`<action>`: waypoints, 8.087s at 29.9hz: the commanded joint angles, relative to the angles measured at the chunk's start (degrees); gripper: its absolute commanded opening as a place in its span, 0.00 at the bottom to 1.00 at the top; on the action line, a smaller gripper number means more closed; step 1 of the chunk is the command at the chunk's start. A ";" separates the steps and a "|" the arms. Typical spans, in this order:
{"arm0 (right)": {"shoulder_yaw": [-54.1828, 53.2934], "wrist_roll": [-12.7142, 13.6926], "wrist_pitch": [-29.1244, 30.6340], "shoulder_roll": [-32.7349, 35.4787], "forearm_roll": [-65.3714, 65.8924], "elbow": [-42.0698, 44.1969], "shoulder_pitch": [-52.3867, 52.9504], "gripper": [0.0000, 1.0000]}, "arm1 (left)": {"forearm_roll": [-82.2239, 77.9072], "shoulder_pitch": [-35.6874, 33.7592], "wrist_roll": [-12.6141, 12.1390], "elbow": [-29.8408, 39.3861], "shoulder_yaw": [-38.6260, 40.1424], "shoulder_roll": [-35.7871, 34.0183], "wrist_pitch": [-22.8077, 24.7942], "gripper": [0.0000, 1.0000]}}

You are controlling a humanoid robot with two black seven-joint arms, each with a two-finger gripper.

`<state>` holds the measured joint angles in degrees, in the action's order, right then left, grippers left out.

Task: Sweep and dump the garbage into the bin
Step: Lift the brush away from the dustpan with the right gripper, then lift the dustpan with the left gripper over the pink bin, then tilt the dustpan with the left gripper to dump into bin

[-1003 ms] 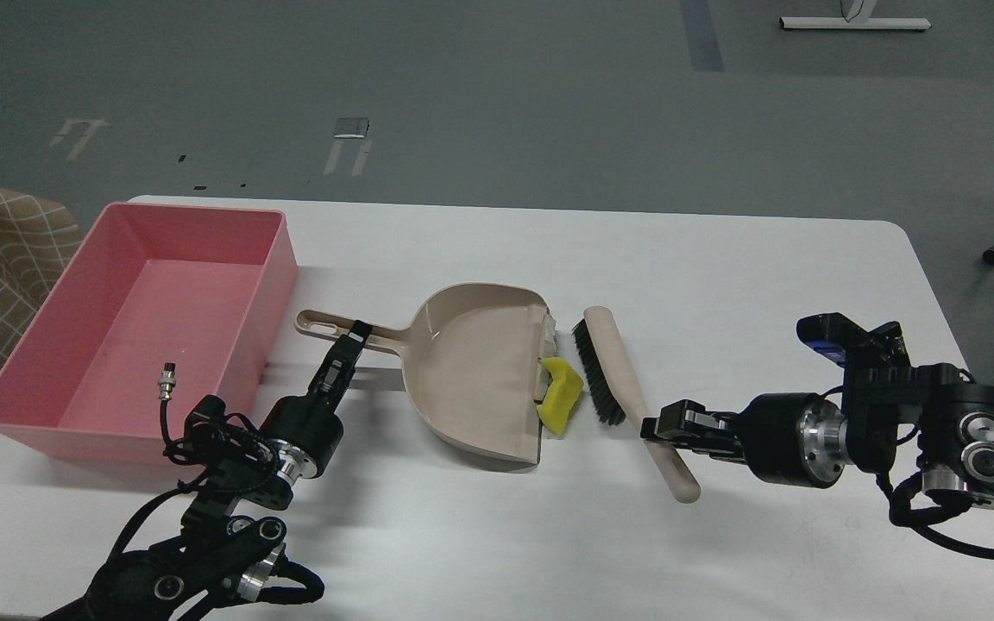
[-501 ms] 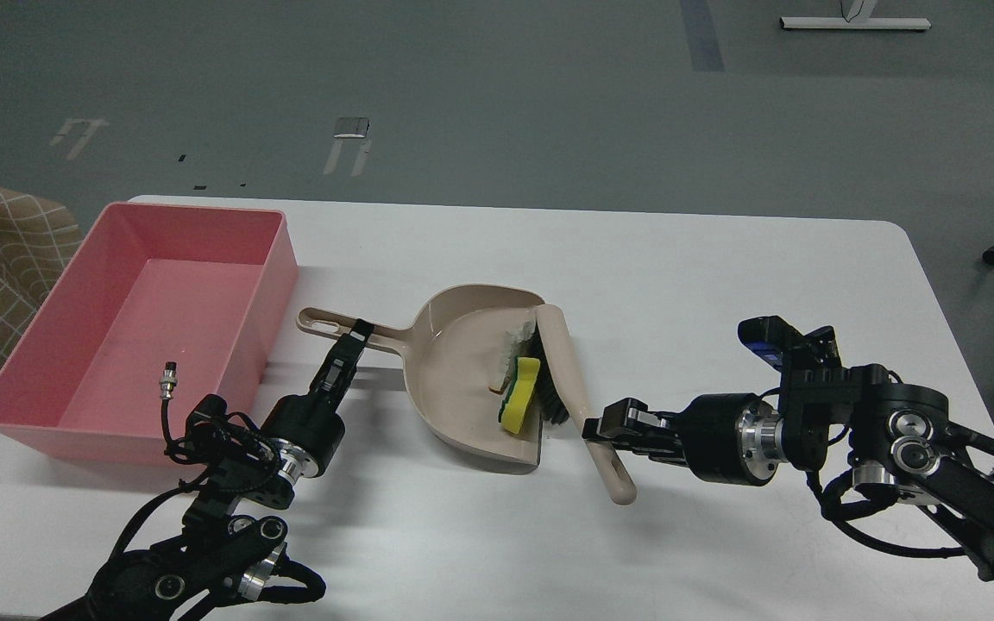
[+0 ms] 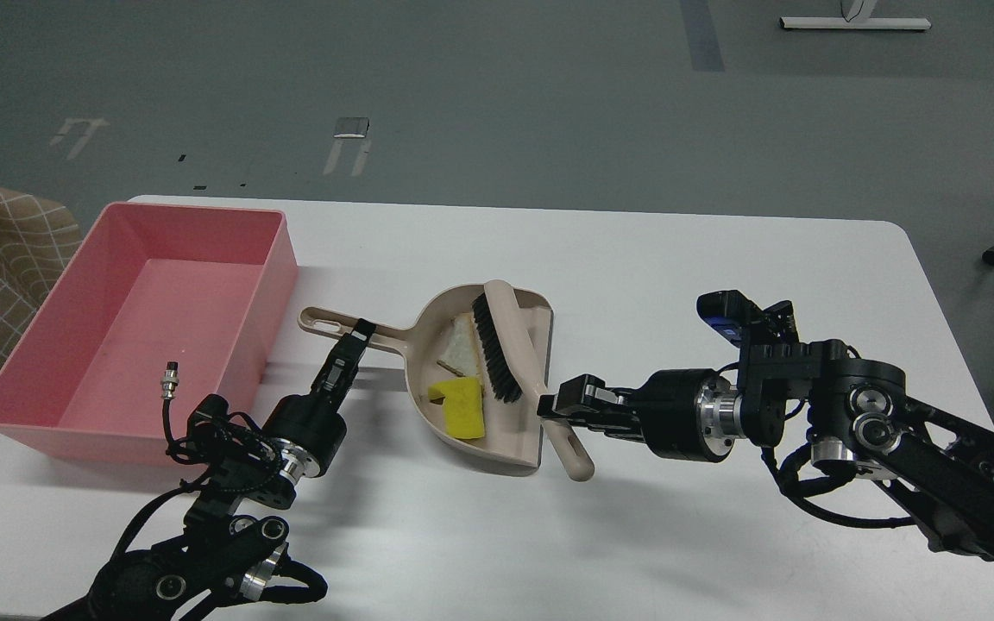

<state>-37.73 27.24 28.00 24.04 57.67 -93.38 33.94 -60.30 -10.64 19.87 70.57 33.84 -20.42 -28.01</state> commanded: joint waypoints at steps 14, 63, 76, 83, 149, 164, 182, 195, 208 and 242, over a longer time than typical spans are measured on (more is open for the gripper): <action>-4.72 -0.08 0.00 4.96 -0.10 -0.75 3.42 0.00 | 0.00 0.09 -0.01 -0.09 0.00 0.11 0.01 0.00; -11.84 -0.69 0.00 23.69 -0.19 2.41 -2.74 0.00 | 0.53 -0.26 -0.54 1.23 0.18 -1.82 0.01 0.00; -11.93 -0.69 0.00 23.60 -0.19 2.33 -3.18 0.00 | 1.24 -0.44 -1.06 6.24 0.44 -3.49 0.01 0.00; -11.93 -0.69 0.00 23.42 -0.19 2.41 -3.26 0.00 | 1.24 -0.26 -1.59 9.14 0.70 -4.90 0.01 0.00; -11.40 -0.61 0.00 21.84 -0.01 2.59 -5.29 0.00 | 10.90 -4.30 -4.84 14.86 3.52 -22.56 0.01 0.00; -11.32 -0.61 0.00 21.75 -0.01 2.68 -5.64 0.00 | 18.20 -7.55 -4.75 14.86 5.00 -30.91 0.01 0.00; -11.23 -0.61 0.00 21.32 0.08 2.94 -6.08 0.00 | 26.46 -7.64 -4.84 14.86 10.63 -35.13 0.01 0.00; -11.23 -0.61 0.00 21.23 0.08 3.29 -6.08 0.00 | 27.51 -6.85 -3.88 14.50 11.25 -41.54 0.01 0.00; -11.23 -0.61 0.00 20.52 0.16 3.91 -6.60 0.00 | 27.25 -3.52 -0.89 14.68 10.28 -46.90 0.01 0.00; -11.32 -0.61 0.00 19.65 0.25 3.91 -6.87 0.00 | 11.01 1.15 8.13 13.36 3.96 -56.40 0.01 0.00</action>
<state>-49.04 26.63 28.00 43.69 57.92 -89.49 27.11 -46.24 -9.49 28.00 84.37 38.42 -76.36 -27.97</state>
